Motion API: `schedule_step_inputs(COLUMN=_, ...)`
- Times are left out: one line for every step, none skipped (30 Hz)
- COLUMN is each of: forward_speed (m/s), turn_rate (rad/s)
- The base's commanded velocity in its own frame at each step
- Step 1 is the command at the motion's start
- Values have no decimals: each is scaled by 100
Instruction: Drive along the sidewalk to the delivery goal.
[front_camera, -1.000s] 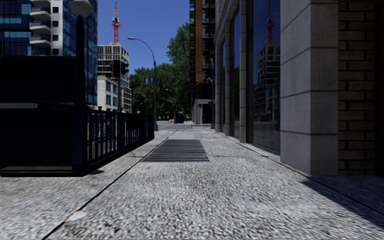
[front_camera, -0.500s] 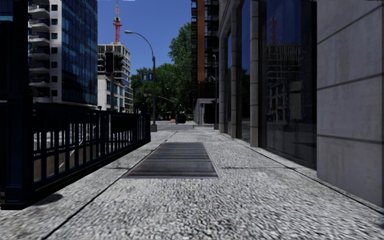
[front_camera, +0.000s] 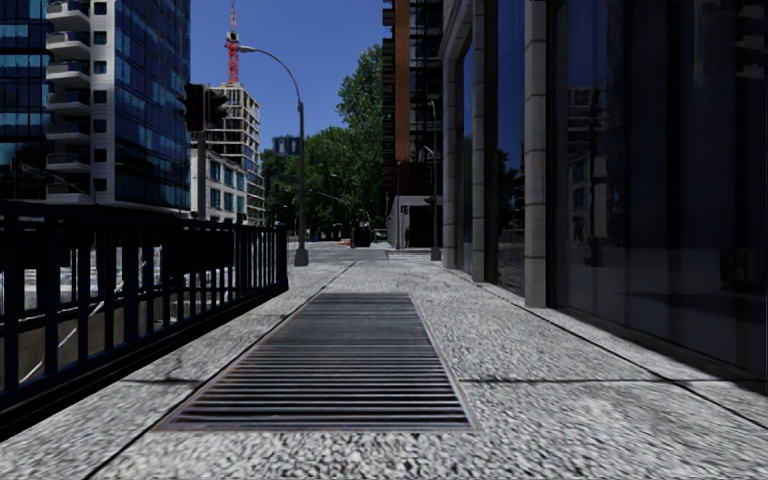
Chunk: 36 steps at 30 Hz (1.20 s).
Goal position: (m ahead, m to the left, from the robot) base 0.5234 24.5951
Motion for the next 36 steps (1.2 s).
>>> schedule_step_inputs(forward_speed=200, turn_rate=0)
schedule_step_inputs(forward_speed=200, turn_rate=0)
schedule_step_inputs(forward_speed=200, turn_rate=0)
schedule_step_inputs(forward_speed=200, turn_rate=0)
schedule_step_inputs(forward_speed=200, turn_rate=0)
schedule_step_inputs(forward_speed=200, turn_rate=0)
schedule_step_inputs(forward_speed=200, turn_rate=0)
schedule_step_inputs(forward_speed=200, turn_rate=0)
schedule_step_inputs(forward_speed=200, turn_rate=0)
schedule_step_inputs(forward_speed=200, turn_rate=0)
schedule_step_inputs(forward_speed=200, turn_rate=0)
schedule_step_inputs(forward_speed=200, turn_rate=0)
schedule_step_inputs(forward_speed=200, turn_rate=0)
schedule_step_inputs(forward_speed=200, turn_rate=0)
schedule_step_inputs(forward_speed=200, turn_rate=0)
schedule_step_inputs(forward_speed=200, turn_rate=0)
schedule_step_inputs(forward_speed=200, turn_rate=0)
schedule_step_inputs(forward_speed=200, turn_rate=0)
schedule_step_inputs(forward_speed=200, turn_rate=0)
schedule_step_inputs(forward_speed=200, turn_rate=0)
schedule_step_inputs(forward_speed=200, turn_rate=0)
schedule_step_inputs(forward_speed=200, turn_rate=0)
schedule_step_inputs(forward_speed=200, turn_rate=0)
schedule_step_inputs(forward_speed=200, turn_rate=0)
schedule_step_inputs(forward_speed=200, turn_rate=0)
schedule_step_inputs(forward_speed=200, turn_rate=0)
schedule_step_inputs(forward_speed=200, turn_rate=0)
schedule_step_inputs(forward_speed=200, turn_rate=0)
schedule_step_inputs(forward_speed=200, turn_rate=0)
schedule_step_inputs(forward_speed=200, turn_rate=0)
schedule_step_inputs(forward_speed=200, turn_rate=0)
schedule_step_inputs(forward_speed=200, turn_rate=0)
schedule_step_inputs(forward_speed=200, turn_rate=0)
schedule_step_inputs(forward_speed=200, turn_rate=0)
schedule_step_inputs(forward_speed=200, turn_rate=0)
schedule_step_inputs(forward_speed=200, turn_rate=0)
